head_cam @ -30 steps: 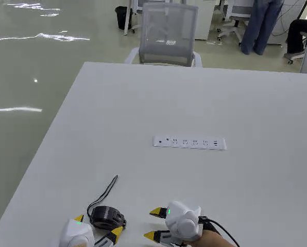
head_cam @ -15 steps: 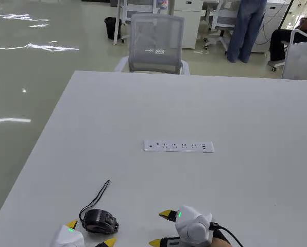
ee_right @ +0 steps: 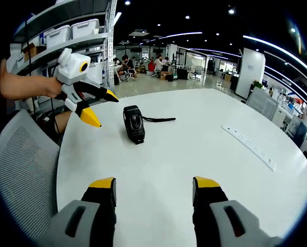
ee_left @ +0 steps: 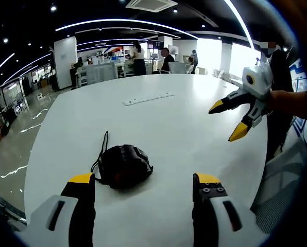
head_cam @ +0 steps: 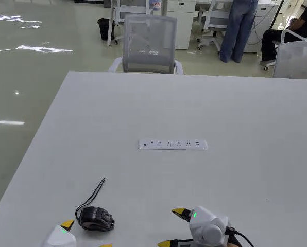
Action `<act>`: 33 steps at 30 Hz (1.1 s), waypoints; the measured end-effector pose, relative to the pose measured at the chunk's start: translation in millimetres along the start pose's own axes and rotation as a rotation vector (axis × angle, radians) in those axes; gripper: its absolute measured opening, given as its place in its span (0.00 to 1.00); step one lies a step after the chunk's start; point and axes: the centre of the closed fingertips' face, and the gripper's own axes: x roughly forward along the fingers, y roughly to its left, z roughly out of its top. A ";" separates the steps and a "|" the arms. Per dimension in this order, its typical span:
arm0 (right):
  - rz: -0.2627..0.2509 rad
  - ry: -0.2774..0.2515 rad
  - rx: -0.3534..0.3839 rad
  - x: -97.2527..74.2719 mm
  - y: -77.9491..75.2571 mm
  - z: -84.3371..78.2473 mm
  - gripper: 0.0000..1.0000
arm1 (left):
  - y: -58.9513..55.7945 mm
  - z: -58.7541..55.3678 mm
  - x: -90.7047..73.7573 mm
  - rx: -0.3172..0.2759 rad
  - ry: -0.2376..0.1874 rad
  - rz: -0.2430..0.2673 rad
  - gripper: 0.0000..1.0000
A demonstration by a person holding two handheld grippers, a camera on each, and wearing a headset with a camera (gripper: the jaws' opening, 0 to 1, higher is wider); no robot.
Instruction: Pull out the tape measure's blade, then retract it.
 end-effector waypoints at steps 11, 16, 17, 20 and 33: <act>-0.039 -0.016 0.056 -35.1 -0.2 -18.5 0.72 | -5.3 5.5 -12.5 0.063 -0.034 -0.046 0.82; -0.056 -0.023 0.072 -49.3 -2.1 -24.8 0.76 | -8.1 3.1 -16.3 0.094 -0.028 -0.062 0.84; -0.058 -0.024 0.073 -51.9 -2.6 -26.2 0.77 | -7.5 1.6 -16.2 0.095 -0.025 -0.063 0.85; -0.060 -0.025 0.078 -57.8 -3.0 -29.1 0.79 | -6.7 -0.2 -18.1 0.085 -0.026 -0.067 0.86; -0.057 -0.035 0.106 -77.3 -3.5 -38.1 0.90 | -13.7 -6.0 -29.7 0.087 -0.030 -0.128 0.94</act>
